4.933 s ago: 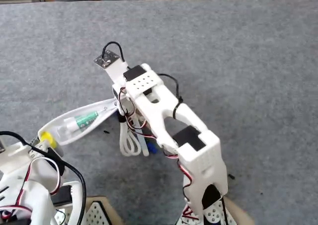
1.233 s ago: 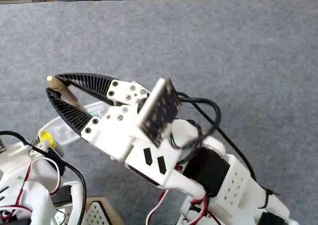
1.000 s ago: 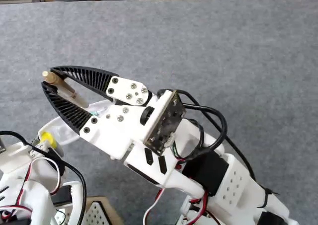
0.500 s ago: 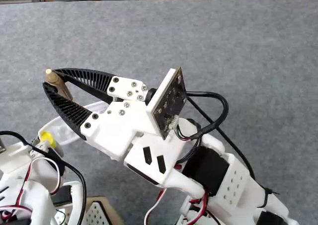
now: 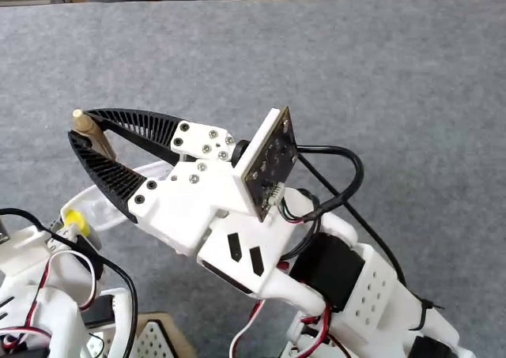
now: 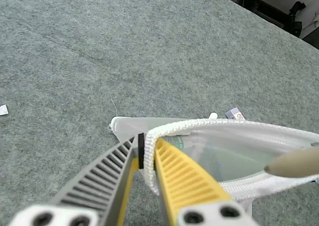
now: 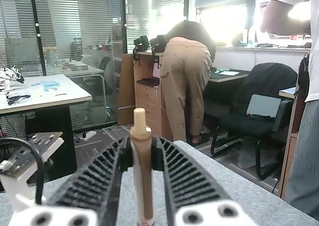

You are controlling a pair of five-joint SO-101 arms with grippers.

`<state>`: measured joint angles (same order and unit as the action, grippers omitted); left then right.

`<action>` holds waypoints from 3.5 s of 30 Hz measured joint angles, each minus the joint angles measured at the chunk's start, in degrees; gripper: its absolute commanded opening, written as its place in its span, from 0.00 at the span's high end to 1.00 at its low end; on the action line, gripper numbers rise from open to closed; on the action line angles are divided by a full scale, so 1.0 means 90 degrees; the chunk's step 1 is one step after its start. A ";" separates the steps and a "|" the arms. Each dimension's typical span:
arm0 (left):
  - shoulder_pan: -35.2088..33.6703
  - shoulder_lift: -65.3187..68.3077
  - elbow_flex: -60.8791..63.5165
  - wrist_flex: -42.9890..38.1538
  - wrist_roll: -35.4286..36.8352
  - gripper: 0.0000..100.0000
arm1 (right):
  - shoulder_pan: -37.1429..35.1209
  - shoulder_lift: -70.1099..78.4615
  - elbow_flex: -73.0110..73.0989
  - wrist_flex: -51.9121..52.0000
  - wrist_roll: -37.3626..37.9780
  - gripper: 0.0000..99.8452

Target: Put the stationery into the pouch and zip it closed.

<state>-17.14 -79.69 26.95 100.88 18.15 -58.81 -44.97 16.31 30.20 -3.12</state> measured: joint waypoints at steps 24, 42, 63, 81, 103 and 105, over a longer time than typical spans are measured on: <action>0.0010 0.0000 0.0010 0.0000 0.0000 0.97 | 0.0000 0.0000 0.0000 0.0371 0.0000 0.78; 0.0010 0.0000 0.0010 0.0000 0.0000 0.97 | 0.3350 -0.0107 0.1768 0.2696 -0.0010 0.78; 0.0010 -0.0527 0.0039 0.0010 0.0000 0.97 | 0.3429 0.7766 -0.2696 0.3096 -0.0440 0.79; 0.0000 -0.0527 0.0039 0.0010 0.0000 0.97 | 0.3565 1.2698 -0.9729 0.6418 -0.0664 0.93; 0.0000 -0.0527 0.0039 0.0010 0.0000 0.97 | 0.3526 1.2112 -1.2122 0.7746 0.0137 0.99; 0.0000 -0.0527 0.0039 0.0010 0.0000 0.97 | 0.3526 1.1634 -1.2122 0.7766 0.0137 0.99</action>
<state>-17.14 -84.44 27.30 100.97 18.15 -27.08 59.74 -92.79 100.09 -1.89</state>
